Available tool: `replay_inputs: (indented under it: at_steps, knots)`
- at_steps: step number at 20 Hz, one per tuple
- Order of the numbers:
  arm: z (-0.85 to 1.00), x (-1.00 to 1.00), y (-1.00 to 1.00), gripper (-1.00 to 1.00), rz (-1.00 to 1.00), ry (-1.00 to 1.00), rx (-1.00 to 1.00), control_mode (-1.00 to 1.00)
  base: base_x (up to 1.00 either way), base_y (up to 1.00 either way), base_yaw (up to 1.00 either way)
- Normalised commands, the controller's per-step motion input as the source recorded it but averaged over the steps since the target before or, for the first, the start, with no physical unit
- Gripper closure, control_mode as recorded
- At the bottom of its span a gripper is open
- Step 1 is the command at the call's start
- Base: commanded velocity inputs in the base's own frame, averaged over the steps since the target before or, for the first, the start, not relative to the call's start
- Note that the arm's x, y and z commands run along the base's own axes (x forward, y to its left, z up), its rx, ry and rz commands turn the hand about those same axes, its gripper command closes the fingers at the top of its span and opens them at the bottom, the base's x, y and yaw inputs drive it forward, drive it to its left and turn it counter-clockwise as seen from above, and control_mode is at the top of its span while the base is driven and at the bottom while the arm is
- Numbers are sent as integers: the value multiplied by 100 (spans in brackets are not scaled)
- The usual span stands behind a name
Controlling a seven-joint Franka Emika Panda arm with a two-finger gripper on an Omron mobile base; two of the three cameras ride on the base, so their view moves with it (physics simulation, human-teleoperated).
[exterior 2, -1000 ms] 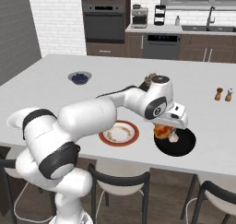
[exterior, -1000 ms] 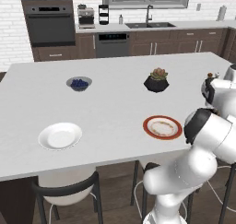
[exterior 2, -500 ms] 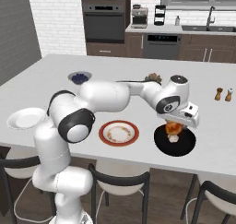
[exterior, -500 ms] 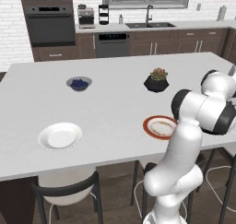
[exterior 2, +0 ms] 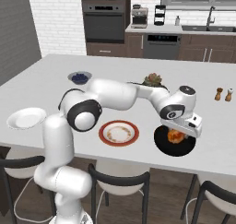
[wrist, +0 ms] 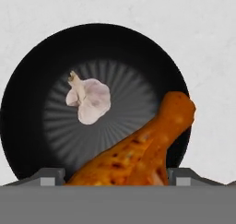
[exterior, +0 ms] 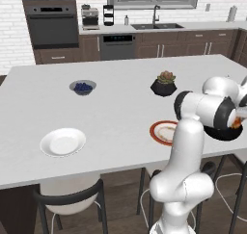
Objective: Pick the chicken drumstick and garlic from their plates and place them in the bowl. Then put the bowl in the fridge.
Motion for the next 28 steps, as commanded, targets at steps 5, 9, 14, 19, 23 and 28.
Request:
replay_inputs:
  at_steps: [5, 9, 14, 19, 23, 28]
  knots:
    - [-44, 12, 0, 100, -3, 0, 0, -100, 0, 0, 0]
    - [-31, 20, 0, 100, -1, 0, 0, -100, 0, 0, 0]
    - [-17, 30, 0, 100, 0, 0, 0, -100, 0, 0, 0]
    - [-20, 16, -5, 100, 0, 1, 0, -100, 0, 0, 0]
    - [-26, 7, -12, 100, 0, 2, 0, -100, 0, 0, 0]
    - [-17, 11, -8, -100, 0, 2, 0, -100, 0, 0, 0]
